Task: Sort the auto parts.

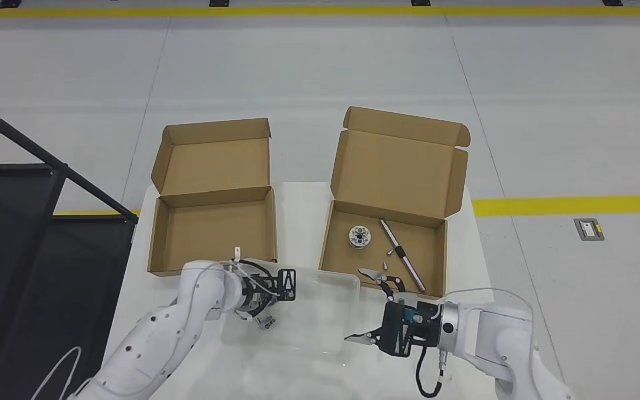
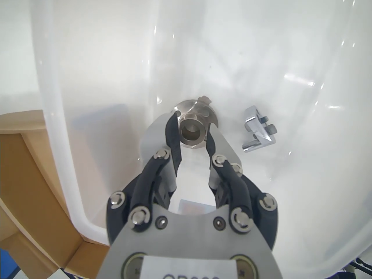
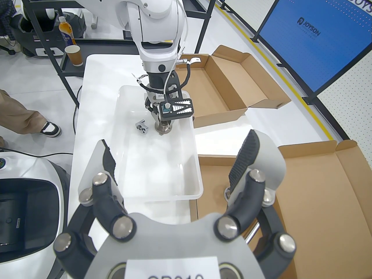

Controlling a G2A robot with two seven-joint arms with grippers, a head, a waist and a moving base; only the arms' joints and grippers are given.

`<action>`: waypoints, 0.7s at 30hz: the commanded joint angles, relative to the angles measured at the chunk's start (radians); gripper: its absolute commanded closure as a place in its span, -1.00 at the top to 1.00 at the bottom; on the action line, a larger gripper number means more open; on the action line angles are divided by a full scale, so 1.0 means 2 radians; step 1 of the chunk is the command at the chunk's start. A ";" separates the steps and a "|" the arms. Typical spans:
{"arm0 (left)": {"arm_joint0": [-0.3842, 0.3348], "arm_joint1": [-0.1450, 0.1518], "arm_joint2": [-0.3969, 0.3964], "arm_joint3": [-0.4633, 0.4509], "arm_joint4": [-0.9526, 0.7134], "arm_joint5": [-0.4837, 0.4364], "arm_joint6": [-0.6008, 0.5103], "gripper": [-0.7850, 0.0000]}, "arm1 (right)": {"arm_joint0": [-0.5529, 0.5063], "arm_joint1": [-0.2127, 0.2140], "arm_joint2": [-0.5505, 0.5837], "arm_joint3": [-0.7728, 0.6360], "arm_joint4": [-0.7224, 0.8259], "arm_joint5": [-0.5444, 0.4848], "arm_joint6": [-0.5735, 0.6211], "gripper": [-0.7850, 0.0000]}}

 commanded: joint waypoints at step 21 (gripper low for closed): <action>-0.018 -0.008 0.002 0.036 -0.020 -0.028 0.005 -0.04 | 0.000 0.000 0.000 0.000 0.000 0.000 0.000 1.00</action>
